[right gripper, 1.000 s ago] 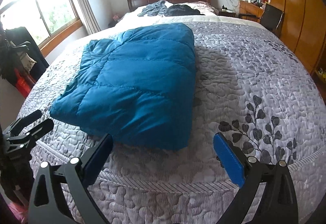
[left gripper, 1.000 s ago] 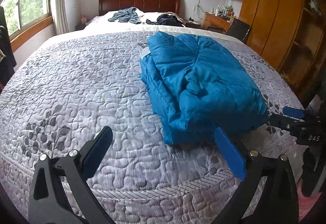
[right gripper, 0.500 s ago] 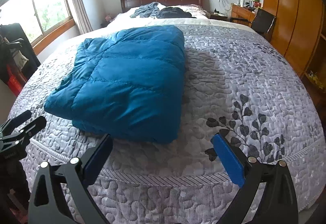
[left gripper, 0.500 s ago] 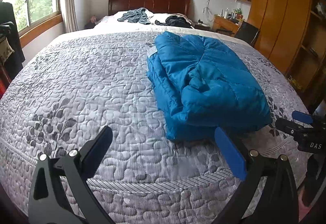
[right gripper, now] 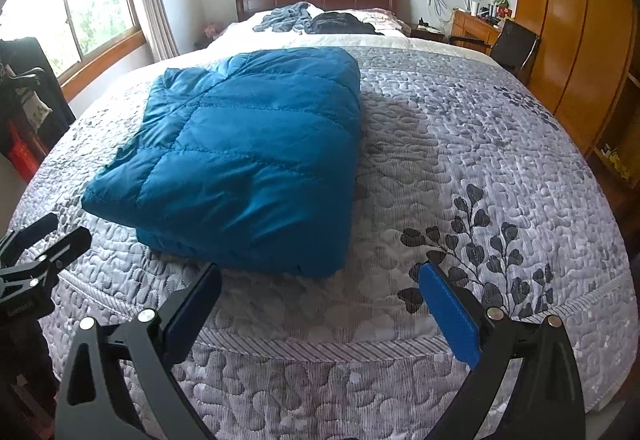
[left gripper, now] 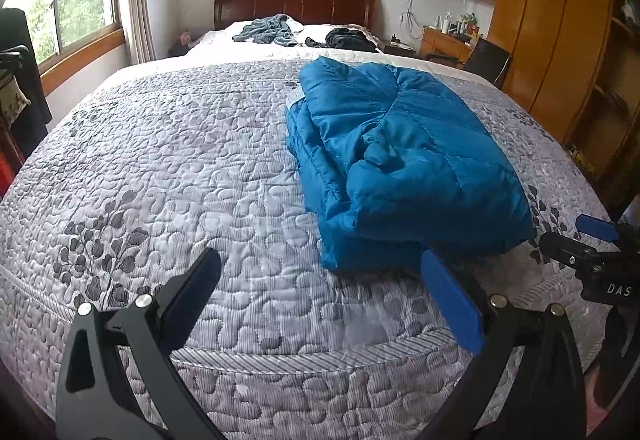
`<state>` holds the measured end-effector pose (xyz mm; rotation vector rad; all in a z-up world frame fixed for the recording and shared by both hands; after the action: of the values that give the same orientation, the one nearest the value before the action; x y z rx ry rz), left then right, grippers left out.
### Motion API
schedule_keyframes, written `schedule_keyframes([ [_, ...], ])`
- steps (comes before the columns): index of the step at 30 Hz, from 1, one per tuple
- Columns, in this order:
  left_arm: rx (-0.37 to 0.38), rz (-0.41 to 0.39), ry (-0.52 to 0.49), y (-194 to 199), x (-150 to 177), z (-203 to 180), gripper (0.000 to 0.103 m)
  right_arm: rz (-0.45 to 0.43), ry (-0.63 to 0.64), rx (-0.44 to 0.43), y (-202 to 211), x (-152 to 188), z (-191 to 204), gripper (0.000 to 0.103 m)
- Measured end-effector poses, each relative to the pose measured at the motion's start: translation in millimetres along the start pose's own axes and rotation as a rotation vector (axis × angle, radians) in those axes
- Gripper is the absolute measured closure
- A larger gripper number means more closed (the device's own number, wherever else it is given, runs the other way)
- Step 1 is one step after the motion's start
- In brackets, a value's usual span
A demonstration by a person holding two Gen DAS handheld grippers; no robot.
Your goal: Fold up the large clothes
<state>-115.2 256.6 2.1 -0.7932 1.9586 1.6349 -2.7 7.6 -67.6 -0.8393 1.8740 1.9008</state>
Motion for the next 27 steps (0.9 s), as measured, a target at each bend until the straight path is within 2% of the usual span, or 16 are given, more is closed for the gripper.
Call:
schedule_keyframes([
  [27,-0.004,0.027,-0.009,-6.9,4.5,-2.4,0.003,0.015,-0.007,-0.008,-6.1,2.4,-3.2,0.004],
])
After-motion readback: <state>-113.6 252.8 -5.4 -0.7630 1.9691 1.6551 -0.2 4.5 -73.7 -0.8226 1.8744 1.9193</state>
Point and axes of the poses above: each gripper's, at about its wrist camera, not at the fingertips, and y roughly against the way its jaws point, z to its left, x to its underside, the point moved 10 cm from there along -y, roughly the way its jaws point, and after that the axes turned 8 degrees about y, right-handed, at the moved point
